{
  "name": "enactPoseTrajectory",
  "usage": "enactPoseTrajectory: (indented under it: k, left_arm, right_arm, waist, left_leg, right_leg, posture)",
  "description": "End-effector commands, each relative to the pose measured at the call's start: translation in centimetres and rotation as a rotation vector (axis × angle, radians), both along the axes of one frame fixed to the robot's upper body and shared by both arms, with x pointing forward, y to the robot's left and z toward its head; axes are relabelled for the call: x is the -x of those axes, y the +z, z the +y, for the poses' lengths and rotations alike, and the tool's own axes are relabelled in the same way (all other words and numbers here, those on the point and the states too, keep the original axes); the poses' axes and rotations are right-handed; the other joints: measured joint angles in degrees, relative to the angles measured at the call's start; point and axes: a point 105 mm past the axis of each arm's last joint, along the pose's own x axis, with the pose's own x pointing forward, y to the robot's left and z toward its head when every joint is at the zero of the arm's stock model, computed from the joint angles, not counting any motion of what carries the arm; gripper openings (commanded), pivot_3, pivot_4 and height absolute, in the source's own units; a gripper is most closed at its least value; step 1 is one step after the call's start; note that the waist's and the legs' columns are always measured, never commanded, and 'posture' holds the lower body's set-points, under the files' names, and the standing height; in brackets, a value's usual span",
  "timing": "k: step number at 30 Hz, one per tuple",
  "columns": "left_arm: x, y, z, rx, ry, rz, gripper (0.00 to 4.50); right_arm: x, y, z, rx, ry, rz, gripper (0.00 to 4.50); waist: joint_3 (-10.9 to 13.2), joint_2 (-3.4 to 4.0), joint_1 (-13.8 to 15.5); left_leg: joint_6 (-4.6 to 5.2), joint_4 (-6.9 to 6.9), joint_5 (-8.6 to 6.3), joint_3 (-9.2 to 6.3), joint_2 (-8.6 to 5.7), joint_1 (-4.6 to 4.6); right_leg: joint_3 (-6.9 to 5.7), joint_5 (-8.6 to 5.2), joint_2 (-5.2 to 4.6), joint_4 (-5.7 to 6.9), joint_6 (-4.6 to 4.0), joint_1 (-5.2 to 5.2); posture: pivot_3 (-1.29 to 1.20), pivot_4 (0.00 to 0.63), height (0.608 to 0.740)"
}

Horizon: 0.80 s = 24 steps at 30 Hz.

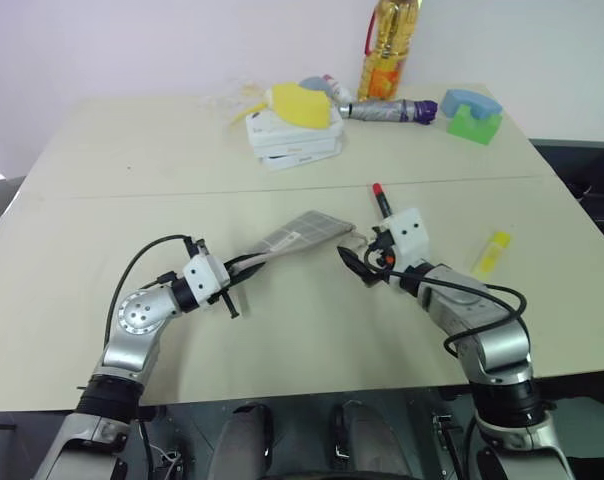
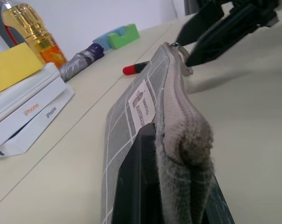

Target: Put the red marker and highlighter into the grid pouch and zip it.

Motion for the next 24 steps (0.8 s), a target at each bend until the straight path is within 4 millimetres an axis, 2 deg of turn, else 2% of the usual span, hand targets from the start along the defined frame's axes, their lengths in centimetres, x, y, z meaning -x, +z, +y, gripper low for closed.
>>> enactPoseTrajectory:
  k: [1, 7, 11, 17, 24]
  left_arm:
    - [0.2, 1.2, -0.6, 0.012, -0.025, -0.053, 0.00]
    - [0.1, 1.2, -0.8, 0.016, -0.025, -0.052, 0.00]
    - [-0.1, 0.9, -0.8, 0.017, -0.013, -0.040, 0.00]
    - [0.0, 0.4, -1.5, 0.040, 0.004, -0.026, 0.00]
    - [-0.4, 0.2, -2.5, 0.064, 0.020, -0.009, 0.00]
  right_arm:
    - [-0.3, 0.9, 0.4, -0.020, 0.001, -0.035, 3.18]
    - [-0.3, 1.0, 0.7, -0.019, 0.017, -0.039, 0.19]
    - [0.2, 1.0, 1.5, 0.004, 0.054, -0.050, 0.08]
    - [1.2, 1.0, 3.8, 0.125, 0.161, -0.098, 0.08]
    - [2.7, 1.7, 7.3, 0.179, 0.303, -0.146, 0.08]
  waist:
    - [0.00, 0.00, -0.01]
    - [0.00, 0.00, -0.08]
    - [0.00, 0.00, -0.09]
    - [0.00, 0.00, -0.10]
    - [0.00, 0.00, -0.09]
  left_leg:
    - [0.00, 0.00, 0.00, 0.00, 0.00, 0.00]
    - [0.00, -0.01, 0.00, 0.00, 0.00, 0.00]
    - [0.00, -0.01, 0.00, 0.00, 0.00, 0.00]
    - [0.00, 0.00, 0.00, -0.01, -0.01, 0.00]
    - [0.00, 0.00, 0.00, -0.03, -0.01, 0.00]
  right_leg:
    - [0.00, 0.00, 0.00, 0.00, 0.00, 0.00]
    - [0.00, 0.00, 0.01, 0.00, 0.00, 0.00]
    - [0.00, 0.00, 0.01, 0.00, 0.00, 0.00]
    - [0.00, 0.00, 0.01, 0.00, 0.00, 0.00]
    - [0.00, 0.00, 0.01, 0.00, 0.00, 0.00]
  posture:
    - [0.00, 0.150, 0.740]
    - [0.00, 0.150, 0.740]
    - [0.00, 0.150, 0.740]
    - [0.00, 0.150, 0.740]
    - [0.00, 0.150, 0.740]
